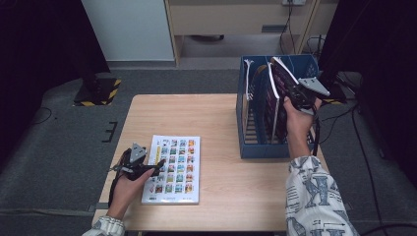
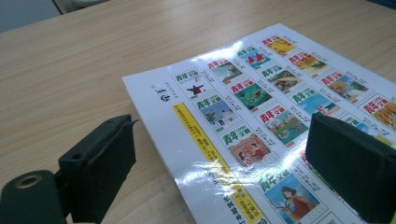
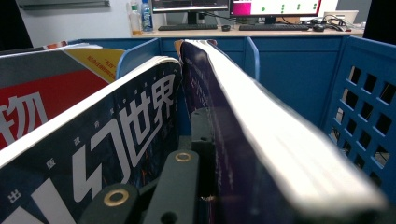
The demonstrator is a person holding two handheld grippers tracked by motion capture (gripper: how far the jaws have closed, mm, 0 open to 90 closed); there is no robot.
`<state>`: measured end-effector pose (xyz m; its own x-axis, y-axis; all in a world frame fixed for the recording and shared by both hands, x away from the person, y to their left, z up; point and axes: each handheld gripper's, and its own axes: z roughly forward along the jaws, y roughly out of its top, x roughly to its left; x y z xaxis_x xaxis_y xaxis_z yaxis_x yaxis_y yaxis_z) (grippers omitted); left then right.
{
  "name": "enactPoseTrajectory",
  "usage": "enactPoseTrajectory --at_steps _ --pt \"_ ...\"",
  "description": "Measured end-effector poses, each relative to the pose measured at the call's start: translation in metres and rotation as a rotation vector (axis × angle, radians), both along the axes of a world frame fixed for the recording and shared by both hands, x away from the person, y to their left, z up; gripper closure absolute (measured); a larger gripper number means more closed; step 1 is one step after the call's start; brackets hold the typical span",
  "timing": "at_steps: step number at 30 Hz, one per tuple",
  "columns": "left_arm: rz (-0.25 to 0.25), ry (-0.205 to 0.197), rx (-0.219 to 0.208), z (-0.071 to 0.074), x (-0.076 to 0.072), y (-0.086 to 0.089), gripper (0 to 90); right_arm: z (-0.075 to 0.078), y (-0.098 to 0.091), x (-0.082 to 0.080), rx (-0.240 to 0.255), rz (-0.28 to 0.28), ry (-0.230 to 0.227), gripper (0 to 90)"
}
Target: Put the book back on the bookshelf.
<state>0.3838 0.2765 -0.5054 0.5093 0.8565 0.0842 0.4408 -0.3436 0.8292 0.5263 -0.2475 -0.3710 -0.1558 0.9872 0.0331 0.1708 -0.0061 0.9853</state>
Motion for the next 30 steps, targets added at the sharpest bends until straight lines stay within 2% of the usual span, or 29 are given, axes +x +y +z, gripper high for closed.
enactPoseTrajectory --at_steps 17,30 --pt "-0.002 -0.002 0.004 0.000 0.001 0.000 8.2 -0.010 0.004 0.001 -0.018 -0.001 -0.005 84.0" --pt "-0.002 -0.004 0.007 0.001 0.000 0.000 8.2 -0.014 0.010 -0.007 -0.029 0.015 -0.004 83.4"
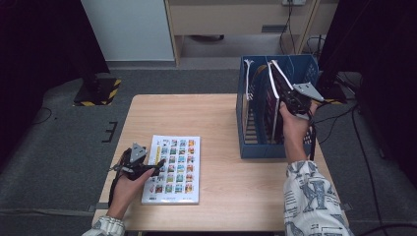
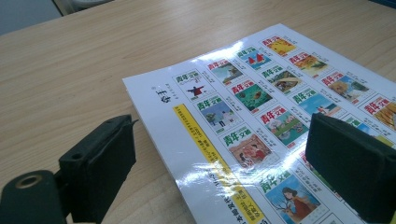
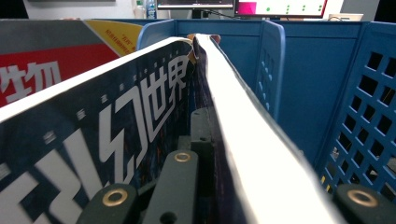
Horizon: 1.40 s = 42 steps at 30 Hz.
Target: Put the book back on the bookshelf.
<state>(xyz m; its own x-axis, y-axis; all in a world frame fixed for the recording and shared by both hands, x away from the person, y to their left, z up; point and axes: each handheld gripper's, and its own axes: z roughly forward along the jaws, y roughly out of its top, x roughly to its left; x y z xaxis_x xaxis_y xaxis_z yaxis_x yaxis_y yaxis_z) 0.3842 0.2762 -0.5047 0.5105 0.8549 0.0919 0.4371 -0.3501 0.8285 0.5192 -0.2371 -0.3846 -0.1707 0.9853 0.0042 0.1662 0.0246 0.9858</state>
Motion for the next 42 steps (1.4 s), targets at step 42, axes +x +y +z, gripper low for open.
enactPoseTrajectory --at_steps 42 --pt "-0.002 0.000 0.004 0.001 -0.001 -0.001 8.2 0.001 0.006 -0.012 -0.013 0.068 0.007 70.1"
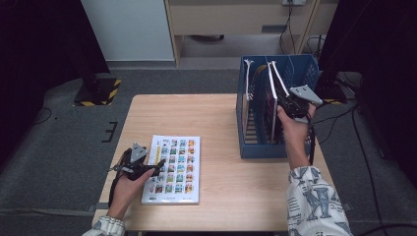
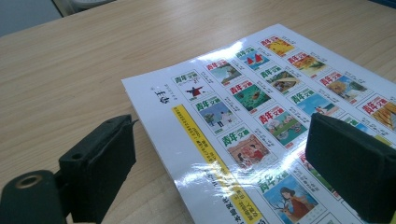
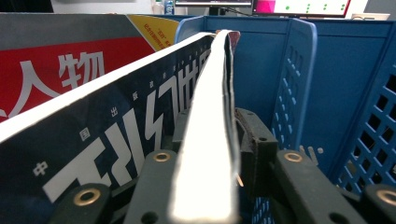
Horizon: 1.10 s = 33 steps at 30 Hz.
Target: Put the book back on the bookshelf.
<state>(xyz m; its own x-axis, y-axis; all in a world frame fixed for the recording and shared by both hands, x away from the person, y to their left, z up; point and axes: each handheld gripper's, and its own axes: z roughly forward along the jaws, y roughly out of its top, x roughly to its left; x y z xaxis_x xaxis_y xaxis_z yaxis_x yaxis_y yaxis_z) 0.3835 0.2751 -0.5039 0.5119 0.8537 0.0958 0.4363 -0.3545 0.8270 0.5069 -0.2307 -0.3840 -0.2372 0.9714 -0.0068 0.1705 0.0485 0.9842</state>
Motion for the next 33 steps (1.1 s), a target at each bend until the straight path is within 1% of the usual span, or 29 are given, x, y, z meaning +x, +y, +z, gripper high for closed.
enactPoseTrajectory --at_steps 3,5,10,18,21,22,25,26,29,33 --pt "0.000 0.000 0.001 0.000 0.000 0.000 8.2 0.001 -0.001 -0.001 -0.004 -0.001 0.000 67.5" --pt "0.000 0.000 0.001 0.000 0.000 0.000 8.2 0.002 0.000 -0.002 0.004 -0.002 0.002 66.2" --pt "-0.001 0.000 0.003 0.000 0.000 0.000 8.2 0.003 0.000 -0.004 0.004 0.003 0.005 63.7" --pt "-0.002 0.001 0.005 0.000 0.000 -0.001 8.2 -0.004 -0.004 -0.008 0.008 0.004 0.011 61.7" --pt "-0.003 0.001 0.005 0.000 0.000 -0.002 8.2 -0.007 -0.005 -0.009 0.000 0.009 0.014 64.0" --pt "-0.003 0.001 0.005 0.000 0.000 -0.002 8.2 -0.007 -0.005 -0.009 -0.007 0.011 0.015 66.3" --pt "-0.003 0.002 0.006 0.000 0.000 -0.002 8.3 -0.006 -0.005 -0.010 -0.033 0.014 0.008 77.6" --pt "-0.003 0.001 0.006 0.000 0.000 -0.002 8.3 -0.006 -0.004 -0.011 -0.044 0.016 0.008 78.9" --pt "-0.004 0.000 0.006 0.000 0.000 -0.002 8.4 -0.005 -0.002 -0.012 -0.100 0.004 0.000 82.9" --pt "-0.004 0.000 0.009 0.000 0.000 -0.002 8.4 -0.004 -0.002 -0.011 -0.136 -0.015 0.001 83.8"
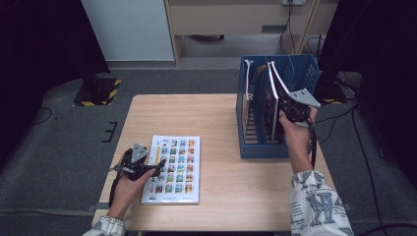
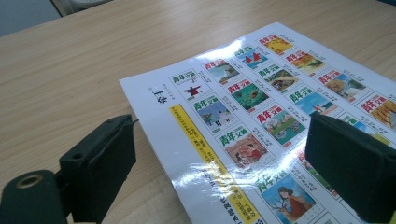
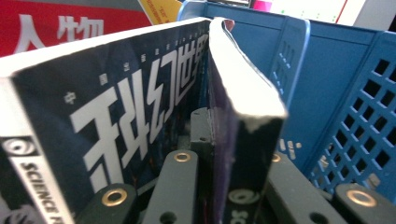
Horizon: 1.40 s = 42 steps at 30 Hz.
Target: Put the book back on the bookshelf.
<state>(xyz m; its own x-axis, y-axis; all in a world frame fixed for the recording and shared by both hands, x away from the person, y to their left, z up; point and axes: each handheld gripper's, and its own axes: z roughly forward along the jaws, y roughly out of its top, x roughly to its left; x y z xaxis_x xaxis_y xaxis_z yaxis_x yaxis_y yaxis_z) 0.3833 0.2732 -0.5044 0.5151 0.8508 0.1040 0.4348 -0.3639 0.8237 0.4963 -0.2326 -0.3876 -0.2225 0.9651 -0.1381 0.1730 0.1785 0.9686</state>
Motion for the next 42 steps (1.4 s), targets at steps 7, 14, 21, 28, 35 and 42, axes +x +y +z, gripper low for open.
enactPoseTrajectory --at_steps 7,14,21,28,35,42 --pt "0.001 0.000 0.002 0.000 0.000 0.000 8.5 0.003 0.002 0.002 -0.115 -0.011 -0.010 83.6" --pt "-0.002 -0.001 0.002 0.000 0.000 0.000 8.4 0.000 0.006 -0.001 -0.072 0.015 -0.012 76.9" --pt "0.001 0.000 0.003 0.000 0.000 -0.001 8.4 0.000 0.003 -0.006 -0.007 0.015 -0.012 58.7" --pt "0.000 0.002 0.002 0.000 -0.001 -0.002 8.4 -0.003 -0.001 -0.015 0.042 0.015 -0.003 47.7" --pt "0.001 0.007 -0.001 -0.001 -0.001 -0.002 8.4 -0.012 -0.003 -0.019 0.076 0.009 0.007 43.5" --pt "0.007 0.019 -0.002 -0.003 0.001 -0.002 8.3 -0.019 -0.004 -0.024 0.133 0.008 0.005 42.3"
